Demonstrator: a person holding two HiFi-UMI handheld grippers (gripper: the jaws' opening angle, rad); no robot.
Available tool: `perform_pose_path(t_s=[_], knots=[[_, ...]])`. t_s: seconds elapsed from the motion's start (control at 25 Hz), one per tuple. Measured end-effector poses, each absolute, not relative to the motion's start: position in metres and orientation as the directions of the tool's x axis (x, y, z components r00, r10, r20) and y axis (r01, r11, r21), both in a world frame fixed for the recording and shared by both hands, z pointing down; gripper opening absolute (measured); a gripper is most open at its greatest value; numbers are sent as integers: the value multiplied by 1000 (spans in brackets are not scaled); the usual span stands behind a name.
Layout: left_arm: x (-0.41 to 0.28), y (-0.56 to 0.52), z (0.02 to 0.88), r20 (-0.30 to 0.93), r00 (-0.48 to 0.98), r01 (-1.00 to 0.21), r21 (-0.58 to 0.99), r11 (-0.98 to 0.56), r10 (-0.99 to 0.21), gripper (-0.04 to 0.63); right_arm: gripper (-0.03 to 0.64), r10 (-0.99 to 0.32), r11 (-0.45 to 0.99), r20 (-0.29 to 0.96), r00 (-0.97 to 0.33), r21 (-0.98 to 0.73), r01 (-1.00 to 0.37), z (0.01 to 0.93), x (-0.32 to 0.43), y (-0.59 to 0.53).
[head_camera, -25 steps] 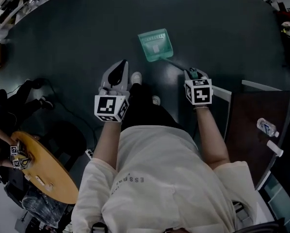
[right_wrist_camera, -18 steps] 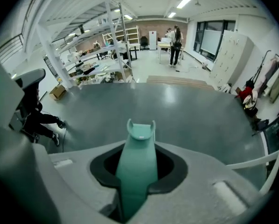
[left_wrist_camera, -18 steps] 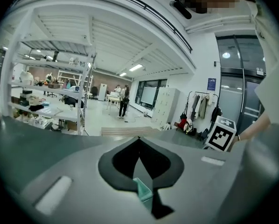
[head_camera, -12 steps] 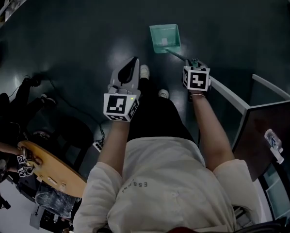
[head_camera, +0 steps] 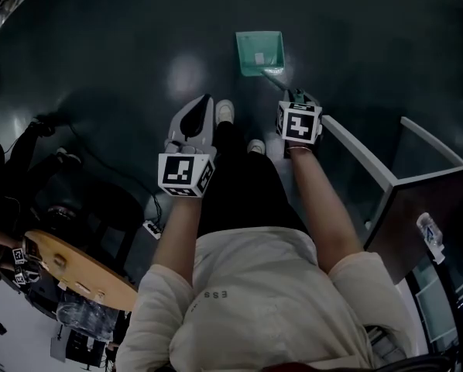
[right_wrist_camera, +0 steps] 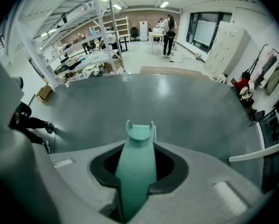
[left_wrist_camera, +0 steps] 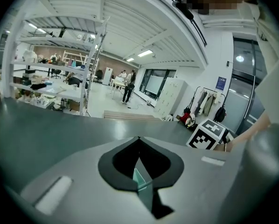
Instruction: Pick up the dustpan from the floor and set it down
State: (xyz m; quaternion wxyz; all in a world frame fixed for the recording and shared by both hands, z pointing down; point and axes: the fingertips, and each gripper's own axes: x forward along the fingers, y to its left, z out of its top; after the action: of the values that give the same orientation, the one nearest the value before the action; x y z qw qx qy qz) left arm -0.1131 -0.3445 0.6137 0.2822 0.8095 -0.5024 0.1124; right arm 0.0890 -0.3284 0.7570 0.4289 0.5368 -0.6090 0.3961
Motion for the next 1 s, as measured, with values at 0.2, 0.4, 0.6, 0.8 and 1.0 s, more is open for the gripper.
perform_pose_path(t_s=[0.2, 0.4, 0.6, 0.8, 1.0], knots=[[-117, -331, 615, 479, 465, -879, 350, -324, -745, 12, 246, -394, 45, 916, -78, -66, -997, 752, 80, -326], [-114, -329, 616, 472, 480, -870, 364, -332, -739, 12, 317, -447, 38, 890, -95, -88, -995, 739, 80, -333], [-113, -334, 598, 440, 485, -867, 357, -348, -756, 12, 330, -619, 48, 777, -117, -111, -993, 681, 89, -350], [-99, -330, 545, 322, 515, -852, 299, -431, -795, 12, 172, -819, 144, 556, -144, -44, -989, 583, 102, -352], [-89, -296, 466, 197, 496, -866, 184, -465, -845, 6, -14, -893, 210, 415, -171, 50, -976, 505, 110, -312]])
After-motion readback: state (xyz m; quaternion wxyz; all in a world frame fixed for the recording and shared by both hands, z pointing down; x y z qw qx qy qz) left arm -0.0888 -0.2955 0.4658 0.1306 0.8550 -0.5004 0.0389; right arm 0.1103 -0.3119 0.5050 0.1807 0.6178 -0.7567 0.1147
